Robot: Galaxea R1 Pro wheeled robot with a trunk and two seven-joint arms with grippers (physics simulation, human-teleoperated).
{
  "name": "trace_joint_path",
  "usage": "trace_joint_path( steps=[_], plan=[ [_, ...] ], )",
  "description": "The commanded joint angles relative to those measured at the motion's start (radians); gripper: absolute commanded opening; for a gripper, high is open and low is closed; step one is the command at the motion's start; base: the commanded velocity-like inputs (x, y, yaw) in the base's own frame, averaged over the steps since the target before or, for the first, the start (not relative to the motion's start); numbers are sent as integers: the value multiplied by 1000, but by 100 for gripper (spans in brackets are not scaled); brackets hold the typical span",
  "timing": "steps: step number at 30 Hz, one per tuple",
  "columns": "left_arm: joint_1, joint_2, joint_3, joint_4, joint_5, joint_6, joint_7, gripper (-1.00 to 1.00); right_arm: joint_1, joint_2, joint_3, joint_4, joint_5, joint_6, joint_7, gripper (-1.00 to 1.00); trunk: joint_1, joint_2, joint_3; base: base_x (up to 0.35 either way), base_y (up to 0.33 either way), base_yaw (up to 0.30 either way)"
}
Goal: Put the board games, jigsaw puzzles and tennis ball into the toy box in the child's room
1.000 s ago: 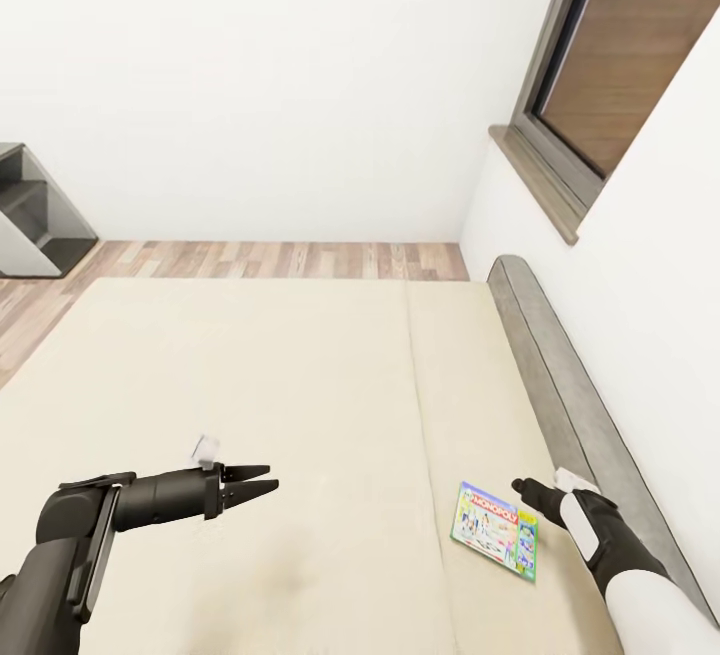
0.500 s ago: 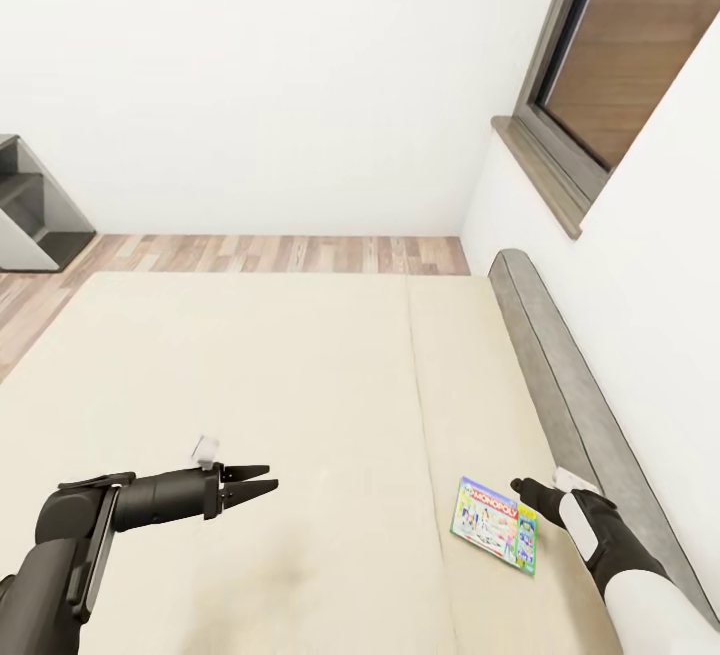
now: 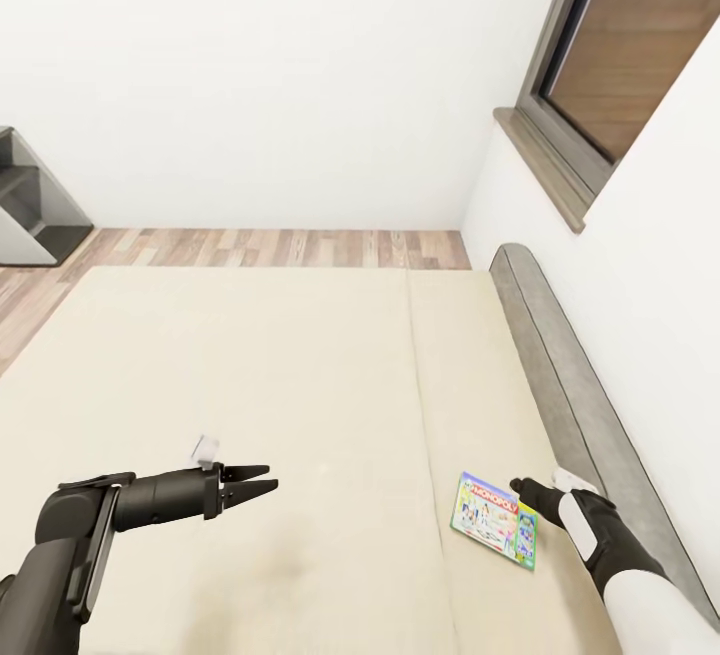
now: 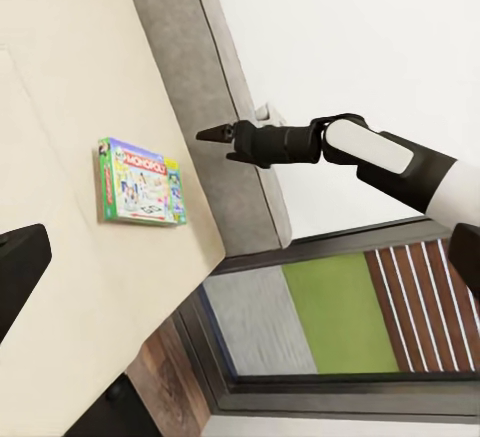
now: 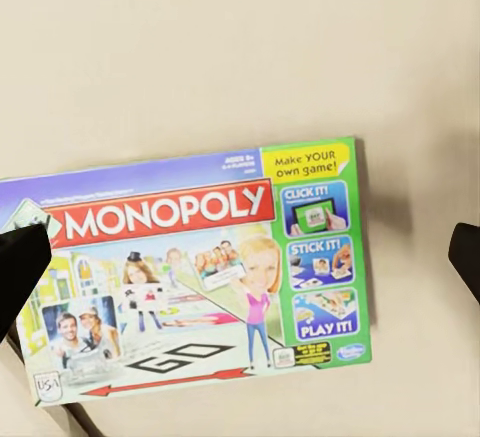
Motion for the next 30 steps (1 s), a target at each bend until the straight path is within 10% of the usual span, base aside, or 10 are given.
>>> trace_joint_path(
  steps=[1,30],
  plan=[
    [-1,0,1,-1,-10,10,-9,100,0,0,-1,-2,-10,5,-4,100,0,-2,-3,0,0,0],
    [-1,-1,1,-1,-14,10,-9,100,0,3,-1,-2,-9,4,-4,100,0,-2,-39,0,0,0]
  ],
)
